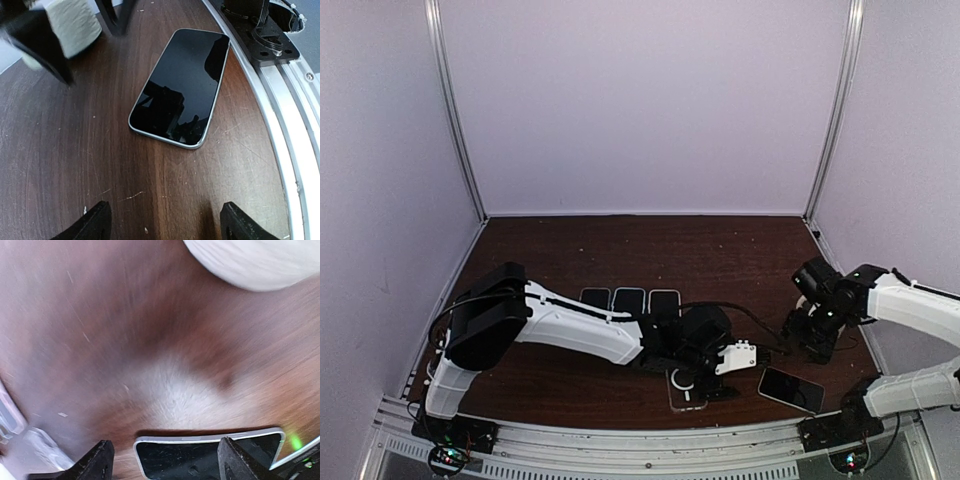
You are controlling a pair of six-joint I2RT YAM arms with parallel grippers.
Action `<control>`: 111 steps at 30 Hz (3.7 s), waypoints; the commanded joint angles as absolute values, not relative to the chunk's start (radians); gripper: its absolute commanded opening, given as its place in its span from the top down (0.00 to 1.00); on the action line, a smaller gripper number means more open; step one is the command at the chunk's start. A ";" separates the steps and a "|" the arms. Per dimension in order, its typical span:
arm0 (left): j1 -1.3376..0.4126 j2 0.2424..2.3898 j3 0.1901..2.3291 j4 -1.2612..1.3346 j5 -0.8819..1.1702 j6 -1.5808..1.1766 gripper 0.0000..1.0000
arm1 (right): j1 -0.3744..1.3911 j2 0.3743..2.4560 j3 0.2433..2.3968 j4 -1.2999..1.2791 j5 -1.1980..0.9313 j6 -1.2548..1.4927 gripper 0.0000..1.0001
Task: Put the phone into the phone case
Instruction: Move the phone to the corner of the board, then move the phone to the center of the board.
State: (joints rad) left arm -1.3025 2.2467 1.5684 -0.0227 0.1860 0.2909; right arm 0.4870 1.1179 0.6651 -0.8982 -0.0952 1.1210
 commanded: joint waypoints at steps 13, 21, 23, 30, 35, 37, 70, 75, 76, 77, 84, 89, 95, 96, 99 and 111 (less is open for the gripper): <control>-1.282 2.200 1.578 -0.008 0.238 0.268 0.24 | 0.320 1.135 0.817 -1.156 -0.008 0.936 0.25; -1.284 2.241 1.611 -0.022 0.294 0.233 0.29 | 0.418 1.220 0.764 -1.029 -0.061 1.008 0.26; -1.284 2.229 1.579 0.008 0.304 0.237 0.30 | 0.459 1.248 0.785 -1.021 -0.045 1.013 0.31; -1.284 2.220 1.546 0.035 0.303 0.241 0.31 | 0.534 1.373 0.815 -0.974 -0.050 1.001 0.52; -1.285 2.200 1.516 0.048 0.283 0.254 0.30 | 0.537 1.458 0.770 -0.892 -0.102 0.978 0.67; -1.284 2.192 1.502 0.060 0.282 0.257 0.30 | 0.550 1.490 0.766 -0.858 -0.130 0.959 0.73; -1.346 2.217 1.553 0.043 0.336 0.285 0.40 | 0.411 1.493 0.812 -1.160 0.200 1.309 1.00; -1.347 2.182 1.498 0.108 0.332 0.279 0.39 | 0.398 1.503 0.804 -1.253 0.236 1.481 1.00; -1.346 2.178 1.488 0.114 0.328 0.281 0.39 | 0.388 1.476 0.791 -1.265 0.245 1.521 1.00; -1.346 2.174 1.481 0.123 0.329 0.282 0.39 | 0.378 1.440 0.759 -1.260 0.247 1.558 1.00; -1.347 2.173 1.446 0.187 0.356 0.346 0.36 | 0.352 1.072 0.643 -1.186 0.299 1.712 1.00; -1.347 2.273 1.679 -0.087 0.436 0.390 0.09 | 0.319 0.877 0.680 -1.341 0.401 1.700 1.00; -1.345 2.362 1.801 -0.206 0.401 0.299 0.02 | 0.200 0.827 0.684 -1.298 0.372 1.461 0.99; -1.344 2.373 1.817 -0.224 0.410 0.285 0.02 | 0.180 0.840 0.691 -1.287 0.365 1.425 0.99; -1.345 2.409 1.842 -0.235 0.423 0.232 0.03 | 0.160 0.900 0.741 -1.261 0.357 1.317 0.98; -1.369 2.591 2.089 -0.376 0.244 0.268 0.02 | 0.152 1.043 0.902 -1.176 0.288 1.035 0.97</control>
State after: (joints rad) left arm -1.3479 2.5549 2.0617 -0.3218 0.3214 0.2520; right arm 0.1608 1.0424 0.8734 -1.2129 0.3099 1.1408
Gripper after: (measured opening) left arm 0.976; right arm 0.030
